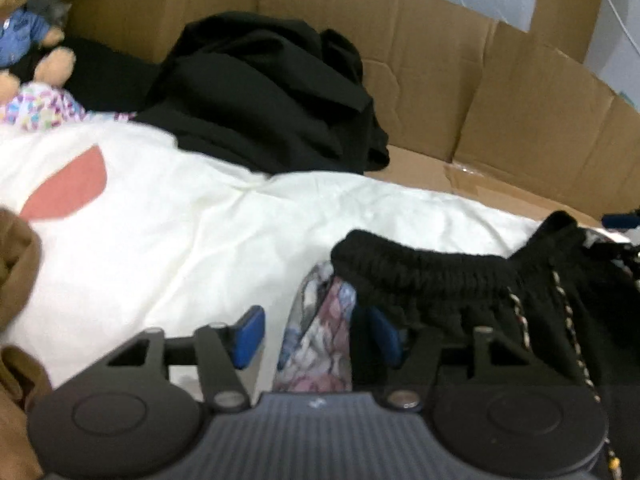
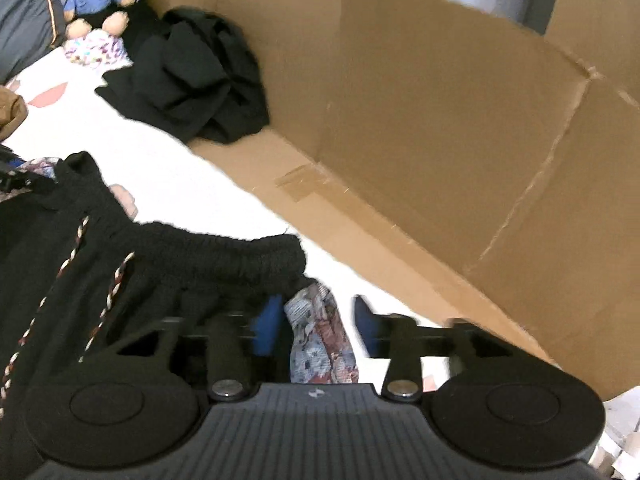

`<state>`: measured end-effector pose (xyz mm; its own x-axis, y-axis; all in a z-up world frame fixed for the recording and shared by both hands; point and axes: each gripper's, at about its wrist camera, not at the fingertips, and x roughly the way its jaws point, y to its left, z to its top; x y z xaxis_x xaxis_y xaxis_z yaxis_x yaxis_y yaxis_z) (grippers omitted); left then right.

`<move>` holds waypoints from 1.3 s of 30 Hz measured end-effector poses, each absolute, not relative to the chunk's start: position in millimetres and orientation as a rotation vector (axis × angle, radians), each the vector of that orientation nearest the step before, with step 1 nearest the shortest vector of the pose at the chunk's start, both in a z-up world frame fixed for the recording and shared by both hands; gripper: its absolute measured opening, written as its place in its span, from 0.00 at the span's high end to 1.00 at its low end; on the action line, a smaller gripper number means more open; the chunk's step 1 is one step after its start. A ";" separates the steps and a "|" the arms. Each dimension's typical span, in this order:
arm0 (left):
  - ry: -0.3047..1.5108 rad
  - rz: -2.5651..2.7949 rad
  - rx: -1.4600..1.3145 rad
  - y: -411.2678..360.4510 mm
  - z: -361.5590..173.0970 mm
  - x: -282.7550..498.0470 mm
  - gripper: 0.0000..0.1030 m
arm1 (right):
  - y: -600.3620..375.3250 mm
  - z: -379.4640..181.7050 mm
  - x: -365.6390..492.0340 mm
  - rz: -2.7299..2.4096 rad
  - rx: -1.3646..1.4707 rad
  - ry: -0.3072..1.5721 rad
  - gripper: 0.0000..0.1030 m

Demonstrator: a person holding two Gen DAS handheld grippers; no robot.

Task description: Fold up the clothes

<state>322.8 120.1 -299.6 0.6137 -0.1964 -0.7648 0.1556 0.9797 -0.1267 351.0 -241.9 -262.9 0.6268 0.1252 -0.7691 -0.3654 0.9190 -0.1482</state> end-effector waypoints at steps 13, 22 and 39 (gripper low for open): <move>0.930 -0.252 -0.036 130.8 -264.1 284.0 0.40 | -251.2 -237.6 316.0 0.312 -0.307 0.868 0.28; 0.982 -0.245 -0.101 140.6 -243.2 242.5 0.40 | -240.6 -209.0 272.5 0.378 -0.341 0.854 0.28; 1.079 -0.278 -0.070 143.2 -250.2 177.9 0.42 | -221.1 -193.2 203.5 0.483 -0.324 0.947 0.28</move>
<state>177.9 143.2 -250.2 0.4412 -0.2578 -0.8596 0.1901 0.9630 -0.1913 203.5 -221.1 -193.2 0.4908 0.2513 -0.8342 -0.5278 0.8476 -0.0552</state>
